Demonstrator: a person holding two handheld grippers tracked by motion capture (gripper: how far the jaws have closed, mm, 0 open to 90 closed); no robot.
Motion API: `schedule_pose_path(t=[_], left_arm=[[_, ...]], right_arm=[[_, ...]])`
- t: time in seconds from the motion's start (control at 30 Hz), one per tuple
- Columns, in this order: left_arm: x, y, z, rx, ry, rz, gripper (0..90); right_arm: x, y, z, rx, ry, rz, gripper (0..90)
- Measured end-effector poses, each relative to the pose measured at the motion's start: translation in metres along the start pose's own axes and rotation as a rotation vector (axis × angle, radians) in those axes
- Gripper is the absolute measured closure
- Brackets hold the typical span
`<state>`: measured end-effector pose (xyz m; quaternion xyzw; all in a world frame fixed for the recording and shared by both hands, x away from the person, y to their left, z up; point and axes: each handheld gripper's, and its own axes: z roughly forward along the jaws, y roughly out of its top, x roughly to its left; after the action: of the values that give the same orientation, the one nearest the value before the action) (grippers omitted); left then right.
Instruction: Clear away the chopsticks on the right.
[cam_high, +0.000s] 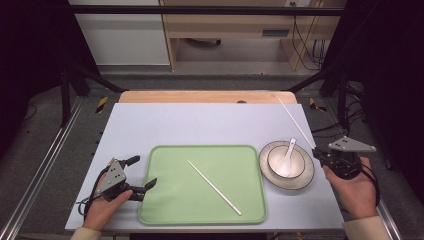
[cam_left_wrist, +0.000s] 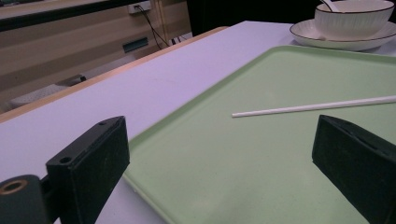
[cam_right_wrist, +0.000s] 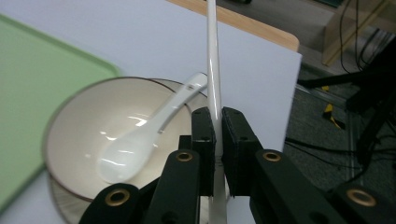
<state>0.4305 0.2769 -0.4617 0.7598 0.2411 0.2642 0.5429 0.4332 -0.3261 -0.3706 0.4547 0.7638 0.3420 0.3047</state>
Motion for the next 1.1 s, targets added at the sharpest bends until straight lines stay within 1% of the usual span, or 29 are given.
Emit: schedule_pose_path(t=[0.1,0.13,0.2,0.23,0.27,0.33,0.47,0.67,0.73,0.77,0.83,0.93,1.1], left_arm=[[0.0,0.0,0.0,0.004,-0.002,0.005,3.6],[0.0,0.0,0.0,0.001,-0.001,0.002,3.7],[0.0,0.0,0.0,0.005,-0.001,0.007,3.7],[0.0,0.0,0.0,0.005,-0.002,0.008,3.7],[0.0,0.0,0.0,0.005,-0.002,0.008,3.7],[0.0,0.0,0.0,0.002,-0.003,0.006,3.7],[0.0,0.0,0.0,0.002,-0.002,0.006,3.7],[-0.001,0.0,0.0,0.006,-0.003,0.013,3.7],[-0.001,0.0,0.0,0.007,-0.003,0.014,3.7],[-0.001,0.0,0.0,0.006,-0.003,0.013,3.7],[0.0,0.0,0.0,0.007,-0.002,0.015,3.7],[0.0,0.0,-0.001,0.006,-0.003,0.014,3.7],[-0.001,0.0,-0.001,0.005,-0.003,0.014,3.7]], right_arm=[[0.02,0.008,-0.004,-0.004,0.029,-0.035,83.9],[0.027,0.01,-0.005,-0.006,0.04,-0.042,83.9],[0.043,0.015,-0.006,-0.004,0.067,-0.07,83.9],[0.048,0.017,-0.006,-0.001,0.074,-0.076,83.9],[0.054,0.019,-0.006,-0.002,0.084,-0.098,83.9],[0.066,0.022,-0.005,-0.002,0.105,-0.114,83.9],[0.088,0.024,-0.001,0.023,0.152,-0.14,83.9],[0.122,0.018,0.009,0.076,0.225,-0.178,83.9],[0.13,0.016,0.014,0.082,0.244,-0.18,83.9],[0.137,0.014,0.018,0.095,0.258,-0.176,83.9],[0.143,0.011,0.023,0.108,0.275,-0.172,83.9],[0.154,0.007,0.032,0.129,0.295,-0.164,83.9],[0.17,0.001,0.044,0.167,0.32,-0.173,83.9]])
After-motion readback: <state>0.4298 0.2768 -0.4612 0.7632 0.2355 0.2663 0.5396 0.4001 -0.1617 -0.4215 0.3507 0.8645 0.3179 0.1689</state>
